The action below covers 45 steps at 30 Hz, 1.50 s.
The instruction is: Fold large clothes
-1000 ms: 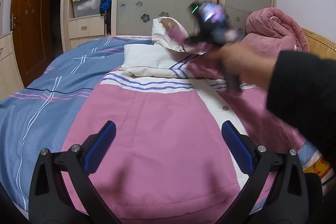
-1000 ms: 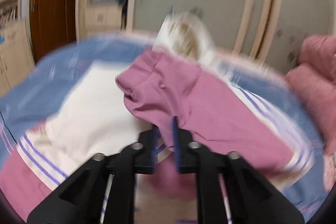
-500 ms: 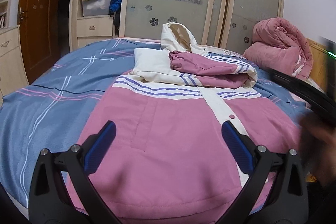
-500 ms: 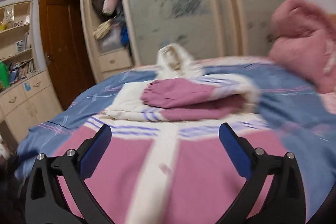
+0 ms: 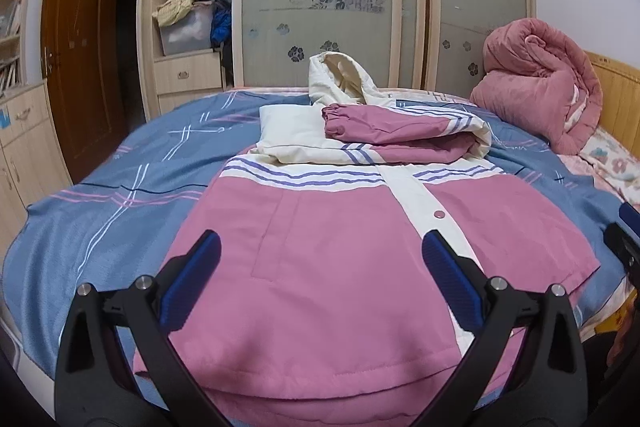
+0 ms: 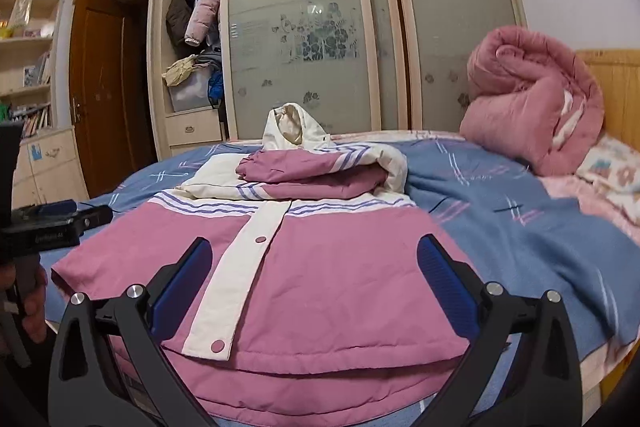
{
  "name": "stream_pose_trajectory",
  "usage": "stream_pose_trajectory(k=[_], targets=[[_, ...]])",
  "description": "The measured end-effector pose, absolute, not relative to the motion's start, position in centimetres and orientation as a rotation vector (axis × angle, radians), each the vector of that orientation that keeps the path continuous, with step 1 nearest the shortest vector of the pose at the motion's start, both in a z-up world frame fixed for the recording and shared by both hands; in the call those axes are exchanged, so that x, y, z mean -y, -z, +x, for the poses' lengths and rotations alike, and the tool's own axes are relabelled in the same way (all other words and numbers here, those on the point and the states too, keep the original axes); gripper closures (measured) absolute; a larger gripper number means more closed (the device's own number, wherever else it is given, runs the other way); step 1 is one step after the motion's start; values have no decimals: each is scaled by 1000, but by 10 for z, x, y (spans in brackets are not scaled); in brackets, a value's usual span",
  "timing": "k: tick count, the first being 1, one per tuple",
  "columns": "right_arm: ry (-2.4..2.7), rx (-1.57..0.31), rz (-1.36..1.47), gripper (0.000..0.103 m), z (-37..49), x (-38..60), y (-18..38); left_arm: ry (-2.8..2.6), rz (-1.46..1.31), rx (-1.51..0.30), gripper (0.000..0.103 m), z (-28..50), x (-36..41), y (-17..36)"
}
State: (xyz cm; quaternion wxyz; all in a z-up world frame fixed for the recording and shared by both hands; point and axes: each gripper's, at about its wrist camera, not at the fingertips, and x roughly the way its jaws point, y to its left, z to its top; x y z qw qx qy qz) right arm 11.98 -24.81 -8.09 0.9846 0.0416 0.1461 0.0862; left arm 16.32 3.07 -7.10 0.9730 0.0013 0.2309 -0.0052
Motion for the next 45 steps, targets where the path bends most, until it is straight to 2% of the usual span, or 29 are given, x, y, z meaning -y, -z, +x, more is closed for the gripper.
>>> stream_pose_trajectory(k=[15, 45], targets=[[-203, -319, 201, 1, 116, 271, 85, 23, 49, -492, 2, 164, -11, 84], [-210, -334, 206, 1, 120, 271, 90, 18, 53, -512, 2, 168, -10, 92]])
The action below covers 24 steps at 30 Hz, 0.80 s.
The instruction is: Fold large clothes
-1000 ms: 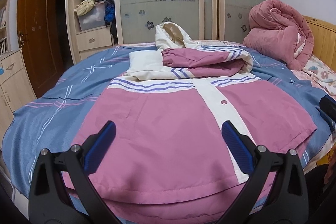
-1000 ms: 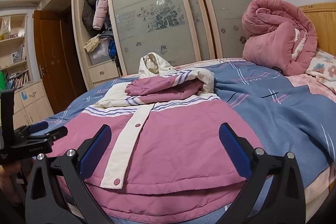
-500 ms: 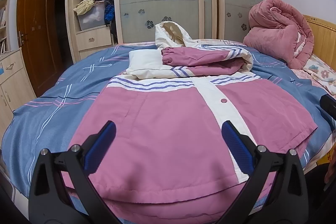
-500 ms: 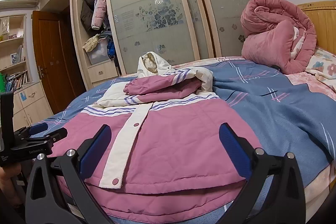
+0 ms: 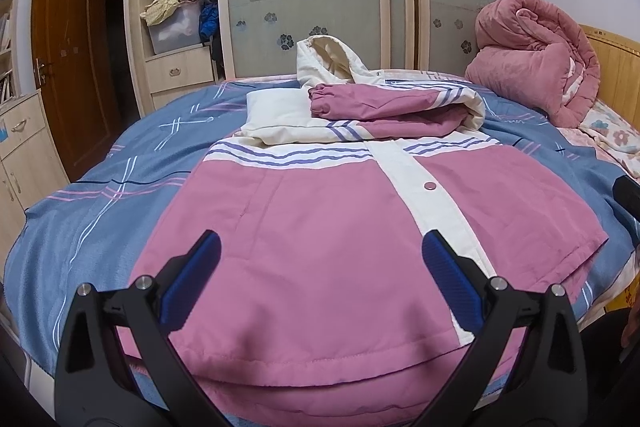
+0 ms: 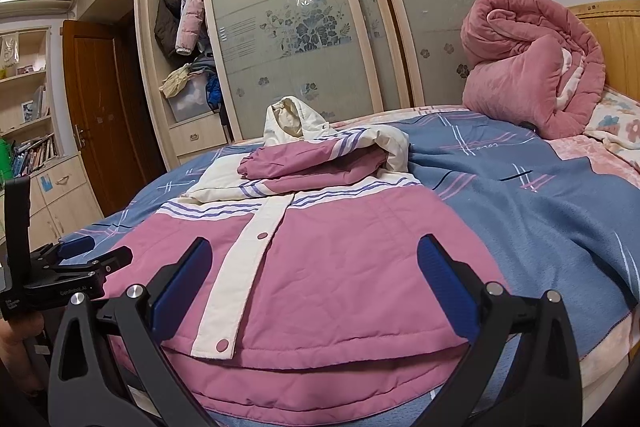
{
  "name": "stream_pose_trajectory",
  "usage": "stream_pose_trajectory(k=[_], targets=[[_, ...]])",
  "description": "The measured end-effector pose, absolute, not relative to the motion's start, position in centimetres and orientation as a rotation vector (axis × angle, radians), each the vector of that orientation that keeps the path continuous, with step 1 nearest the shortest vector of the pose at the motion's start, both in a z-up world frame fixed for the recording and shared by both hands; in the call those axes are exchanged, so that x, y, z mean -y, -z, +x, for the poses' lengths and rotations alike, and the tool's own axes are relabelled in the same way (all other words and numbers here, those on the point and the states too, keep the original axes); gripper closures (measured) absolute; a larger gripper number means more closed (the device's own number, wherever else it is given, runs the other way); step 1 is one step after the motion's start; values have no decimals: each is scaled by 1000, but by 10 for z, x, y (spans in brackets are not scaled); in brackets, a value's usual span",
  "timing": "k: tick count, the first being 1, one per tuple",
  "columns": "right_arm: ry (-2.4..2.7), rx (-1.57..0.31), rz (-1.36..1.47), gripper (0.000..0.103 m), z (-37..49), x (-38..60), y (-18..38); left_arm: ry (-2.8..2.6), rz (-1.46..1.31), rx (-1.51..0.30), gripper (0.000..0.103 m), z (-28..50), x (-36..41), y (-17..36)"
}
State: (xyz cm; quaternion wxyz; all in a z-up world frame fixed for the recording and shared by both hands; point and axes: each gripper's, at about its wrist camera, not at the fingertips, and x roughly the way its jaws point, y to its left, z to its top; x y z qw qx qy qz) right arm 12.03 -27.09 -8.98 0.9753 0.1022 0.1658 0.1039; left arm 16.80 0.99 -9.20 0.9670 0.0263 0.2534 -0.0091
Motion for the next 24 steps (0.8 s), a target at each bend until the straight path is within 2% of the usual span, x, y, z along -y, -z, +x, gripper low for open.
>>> stream_pose_trajectory(k=[9, 14, 19, 24], targets=[[-245, -316, 205, 1, 120, 267, 90, 100, -39, -581, 2, 183, -22, 89], [-279, -329, 245, 1, 127, 267, 93, 165, -129, -644, 2, 225, -35, 68], [-312, -343, 287, 1, 132, 269, 95, 144, -56, -668, 2, 317, -37, 42], [-346, -364, 316, 1, 137, 269, 96, 108, -79, -784, 4, 444, -44, 44]])
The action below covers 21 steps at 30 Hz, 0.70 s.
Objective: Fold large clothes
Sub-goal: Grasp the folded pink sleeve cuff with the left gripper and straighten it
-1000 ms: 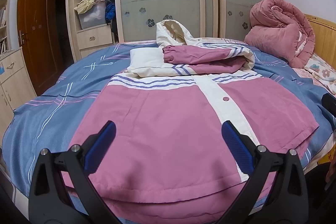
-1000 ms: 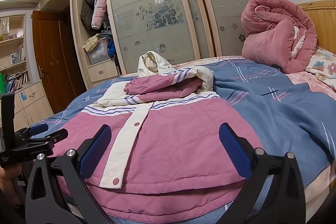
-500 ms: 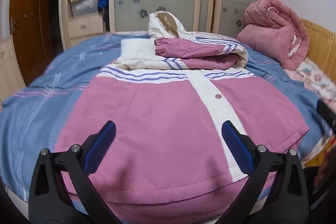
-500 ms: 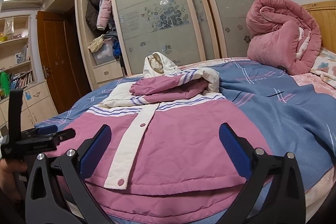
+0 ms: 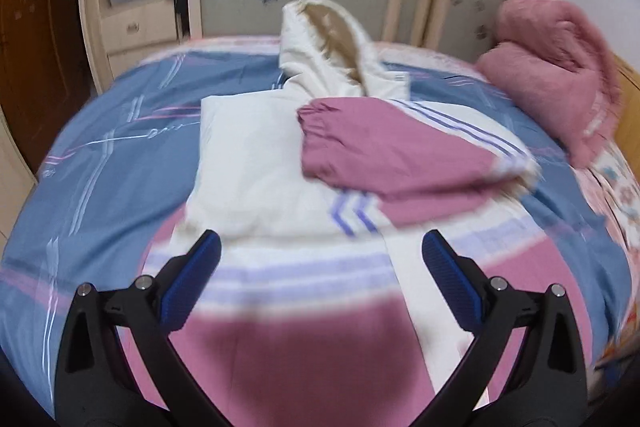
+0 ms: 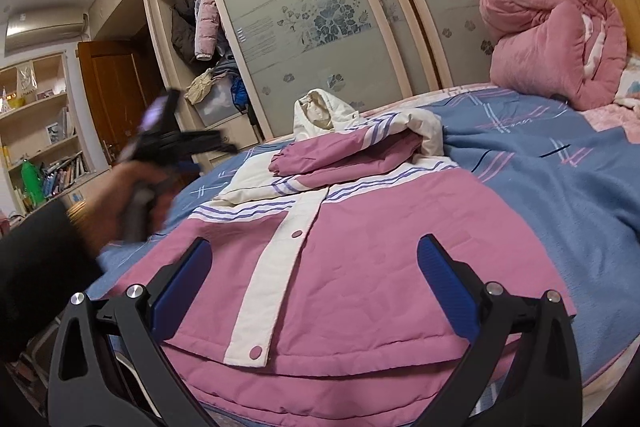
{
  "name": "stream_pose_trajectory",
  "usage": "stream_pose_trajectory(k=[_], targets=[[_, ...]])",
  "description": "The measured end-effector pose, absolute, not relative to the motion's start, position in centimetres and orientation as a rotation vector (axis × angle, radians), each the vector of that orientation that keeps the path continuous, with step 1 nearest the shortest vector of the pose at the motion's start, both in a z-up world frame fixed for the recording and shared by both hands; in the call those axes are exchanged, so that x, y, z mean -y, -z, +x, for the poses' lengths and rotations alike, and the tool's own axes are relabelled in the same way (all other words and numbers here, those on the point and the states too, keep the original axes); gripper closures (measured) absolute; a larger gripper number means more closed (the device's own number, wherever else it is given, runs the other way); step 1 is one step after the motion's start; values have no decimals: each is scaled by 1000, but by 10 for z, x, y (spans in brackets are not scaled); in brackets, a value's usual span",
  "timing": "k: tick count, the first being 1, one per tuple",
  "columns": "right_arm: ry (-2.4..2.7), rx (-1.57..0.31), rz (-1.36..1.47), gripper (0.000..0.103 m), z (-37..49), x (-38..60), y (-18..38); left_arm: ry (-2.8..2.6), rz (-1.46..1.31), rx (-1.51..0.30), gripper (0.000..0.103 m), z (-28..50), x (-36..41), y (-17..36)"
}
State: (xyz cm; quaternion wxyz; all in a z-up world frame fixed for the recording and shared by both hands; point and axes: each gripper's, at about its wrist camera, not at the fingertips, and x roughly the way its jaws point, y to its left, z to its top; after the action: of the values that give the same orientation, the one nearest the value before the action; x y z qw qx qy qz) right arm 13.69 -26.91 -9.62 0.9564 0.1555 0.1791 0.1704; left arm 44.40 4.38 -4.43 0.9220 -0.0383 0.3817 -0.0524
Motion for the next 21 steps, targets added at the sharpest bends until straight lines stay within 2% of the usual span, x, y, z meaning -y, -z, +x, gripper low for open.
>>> stream_pose_trajectory(k=[2, 7, 11, 12, 13, 14, 21], targets=[[-358, -368, 324, 1, 137, 269, 96, 110, -140, -831, 10, 484, -50, 49], [-386, -374, 341, 1, 135, 268, 92, 40, -174, -970, 12, 571, -52, 84], [-394, -376, 344, 1, 133, 269, 89, 17, -221, -1031, 15, 598, -50, 111], [-391, -379, 345, 1, 134, 270, 90, 18, -230, -1029, 27, 600, -48, 114], [-389, -385, 346, 1, 135, 271, 90, 34, -246, -1025, 53, 600, -46, 116], [-386, -392, 349, 1, 137, 272, 91, 75, -277, -1036, 68, 601, -42, 119], [-365, -408, 348, 1, 141, 275, 95, 45, -206, -849, 79, 571, -49, 77]])
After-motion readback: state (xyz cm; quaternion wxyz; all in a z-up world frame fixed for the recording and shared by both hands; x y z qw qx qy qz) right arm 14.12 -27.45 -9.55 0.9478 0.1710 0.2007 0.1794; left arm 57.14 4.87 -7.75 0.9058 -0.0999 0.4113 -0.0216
